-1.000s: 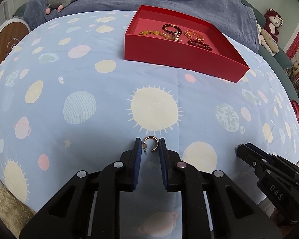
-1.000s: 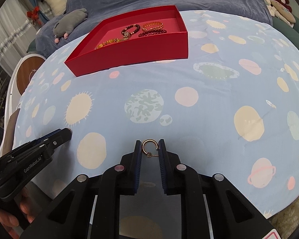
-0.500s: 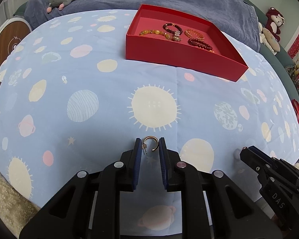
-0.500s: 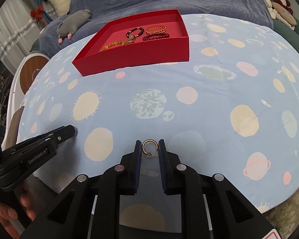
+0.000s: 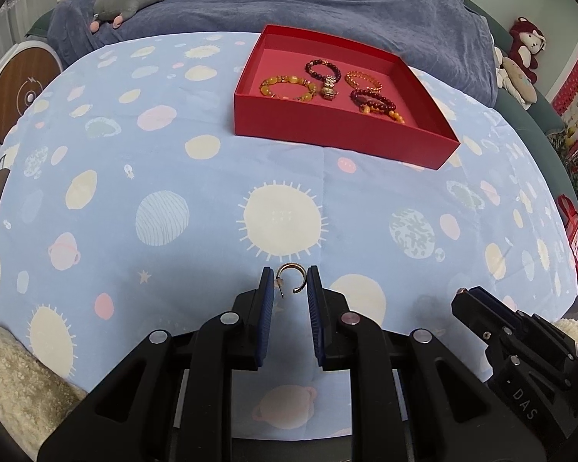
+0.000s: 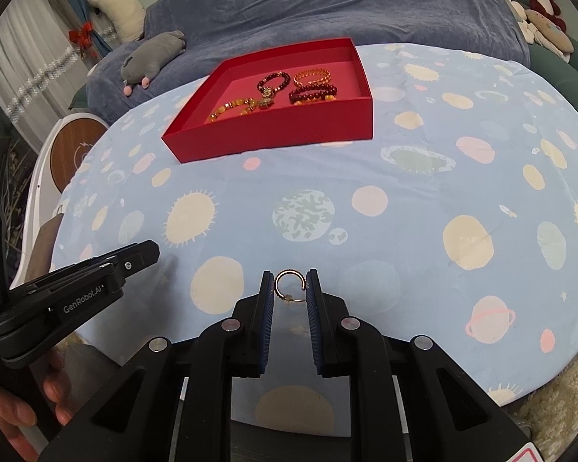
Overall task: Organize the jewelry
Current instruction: 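Carry the gold hoop earring with the right tool into the red box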
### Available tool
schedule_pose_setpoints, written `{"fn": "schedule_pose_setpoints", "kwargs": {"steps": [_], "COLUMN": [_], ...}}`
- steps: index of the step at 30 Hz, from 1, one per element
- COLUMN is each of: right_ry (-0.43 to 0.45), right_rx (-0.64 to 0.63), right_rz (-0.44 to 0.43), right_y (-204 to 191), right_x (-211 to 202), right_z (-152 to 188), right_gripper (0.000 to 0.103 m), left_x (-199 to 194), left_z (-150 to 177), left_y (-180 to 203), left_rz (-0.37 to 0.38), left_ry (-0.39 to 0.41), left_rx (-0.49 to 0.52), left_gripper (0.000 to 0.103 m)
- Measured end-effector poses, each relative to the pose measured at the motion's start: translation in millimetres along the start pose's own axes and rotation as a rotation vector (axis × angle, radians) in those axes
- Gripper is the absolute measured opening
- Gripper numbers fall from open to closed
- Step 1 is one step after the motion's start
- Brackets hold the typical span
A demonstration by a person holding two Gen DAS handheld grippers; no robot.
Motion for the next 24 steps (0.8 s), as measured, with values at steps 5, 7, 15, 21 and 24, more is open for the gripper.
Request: {"fn": "schedule_pose_setpoints", "kwargs": {"steps": [5,7,15,21,24], "right_ry": [0.019,0.027,0.064,0.103,0.121], "right_rx": [-0.007,-0.009,-0.022,-0.024,-0.026], "right_rz": [-0.015,-0.021,-0.035,-0.043,-0.049], "right_y": [-5.9,-8.0,-14.8,-19.4,-23.1], "right_x": [-4.8,-5.9,-4.3,-1.7,0.4], "right_z": [-10.4,-15.8,-46.8,-80.1,-95.7], "right_gripper": [0.016,0.016,0.016,0.016,0.016], "left_x": [-5.6,-6.5,-6.5,-5.0,-3.0], "left_z": [-10.1,-14.8,-44.1,-73.1,-87.1], "left_y": [3.4,4.6,6.3,5.4,3.5], "left_rz": [0.005,0.008,0.024,0.025,0.025], "left_ry": [0.011,0.013,0.040,0.074,0.088], "left_rx": [0.007,0.007,-0.002,-0.008,-0.011], "left_gripper": [0.017,0.017,0.017,0.017,0.017]}}
Point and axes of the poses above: each gripper's, at about its wrist camera, not at the fingertips, and x roughly the way its jaws point, y to its right, z to its underside, the point moved 4 cm from there along x, roughly the way its jaws point, and after that the axes turned 11 degrees about x, right-handed, at the moved point
